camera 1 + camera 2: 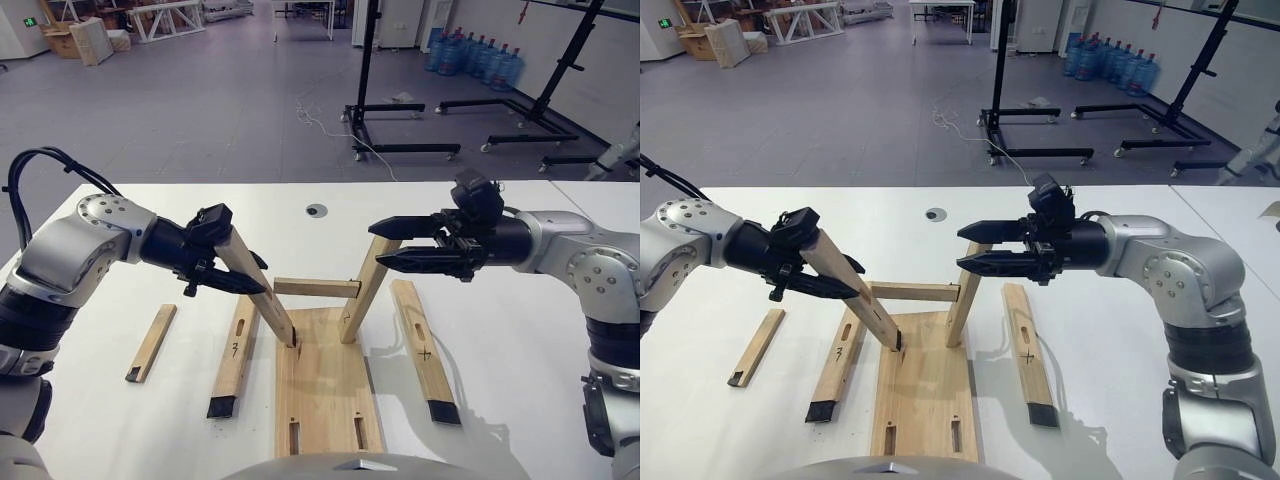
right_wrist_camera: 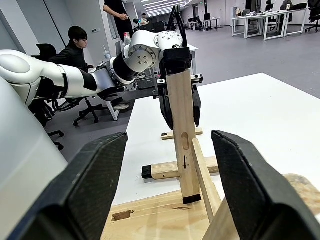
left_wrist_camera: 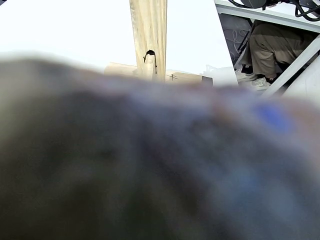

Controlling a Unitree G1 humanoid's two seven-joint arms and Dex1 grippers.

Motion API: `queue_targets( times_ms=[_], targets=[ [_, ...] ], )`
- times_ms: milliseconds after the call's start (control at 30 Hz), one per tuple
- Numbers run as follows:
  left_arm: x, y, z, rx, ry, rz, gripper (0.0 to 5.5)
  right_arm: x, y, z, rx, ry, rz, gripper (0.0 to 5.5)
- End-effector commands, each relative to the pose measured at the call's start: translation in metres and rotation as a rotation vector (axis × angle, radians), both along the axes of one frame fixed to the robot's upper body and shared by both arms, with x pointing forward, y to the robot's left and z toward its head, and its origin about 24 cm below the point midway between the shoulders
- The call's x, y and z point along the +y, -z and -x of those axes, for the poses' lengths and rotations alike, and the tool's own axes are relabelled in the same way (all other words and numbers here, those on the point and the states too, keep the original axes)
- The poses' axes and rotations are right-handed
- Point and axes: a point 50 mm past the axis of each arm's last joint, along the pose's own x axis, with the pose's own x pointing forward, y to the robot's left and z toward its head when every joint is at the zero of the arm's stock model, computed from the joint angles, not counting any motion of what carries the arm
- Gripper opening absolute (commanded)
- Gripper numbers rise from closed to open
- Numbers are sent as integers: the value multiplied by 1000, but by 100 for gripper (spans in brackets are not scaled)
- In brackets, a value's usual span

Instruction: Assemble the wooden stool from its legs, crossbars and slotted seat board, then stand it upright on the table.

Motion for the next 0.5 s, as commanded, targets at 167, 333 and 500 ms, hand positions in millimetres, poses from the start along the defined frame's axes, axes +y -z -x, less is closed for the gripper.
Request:
queue_targets(
  times_ms=[167,333,500],
  targets=[
    [-9,76,4,411,-4,-125,205,0,25,11,113,34,41,308],
    [-16,81,6,446,59,-173,205,0,28,17,130,46,34,308],
    [-26,80,7,437,119,-205,205,1,30,19,133,57,29,308]
  ],
)
